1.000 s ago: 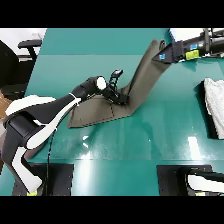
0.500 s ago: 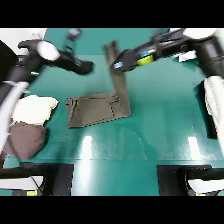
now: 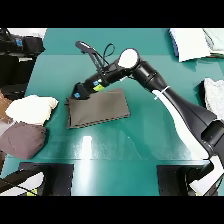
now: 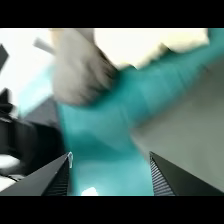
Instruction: Fold the shirts.
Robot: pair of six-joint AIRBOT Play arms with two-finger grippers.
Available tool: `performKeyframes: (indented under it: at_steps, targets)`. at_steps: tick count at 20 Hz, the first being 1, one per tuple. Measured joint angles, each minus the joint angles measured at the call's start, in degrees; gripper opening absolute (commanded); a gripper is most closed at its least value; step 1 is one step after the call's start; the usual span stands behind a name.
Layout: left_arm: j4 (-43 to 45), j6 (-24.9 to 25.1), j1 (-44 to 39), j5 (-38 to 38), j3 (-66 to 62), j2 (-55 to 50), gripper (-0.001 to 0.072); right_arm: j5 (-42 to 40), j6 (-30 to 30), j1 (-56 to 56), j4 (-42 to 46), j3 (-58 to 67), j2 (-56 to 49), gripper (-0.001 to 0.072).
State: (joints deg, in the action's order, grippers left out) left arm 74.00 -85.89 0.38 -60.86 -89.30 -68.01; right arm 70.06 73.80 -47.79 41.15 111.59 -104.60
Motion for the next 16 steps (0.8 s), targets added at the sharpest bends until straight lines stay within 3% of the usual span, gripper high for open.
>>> performKeyframes:
  at_steps: [8, 12, 16]
  targets:
    - [-2.8, 0.8, -0.4, -1.9, 0.7, 0.3, 0.0025, -0.5, 4.0, 20.4, 8.1, -26.8, 10.2, 0.0558]
    - [-3.5, 1.8, -3.7, -0.5, 2.5, -0.3, 0.0025, -1.9, 5.0, 26.6, 4.4, -34.1, 8.3, 0.0556]
    - [-4.0, 2.2, -6.0, 2.0, 3.5, -0.4, 0.0025, -2.5, 4.6, 25.1, -0.1, -32.7, 2.3, 0.0554]
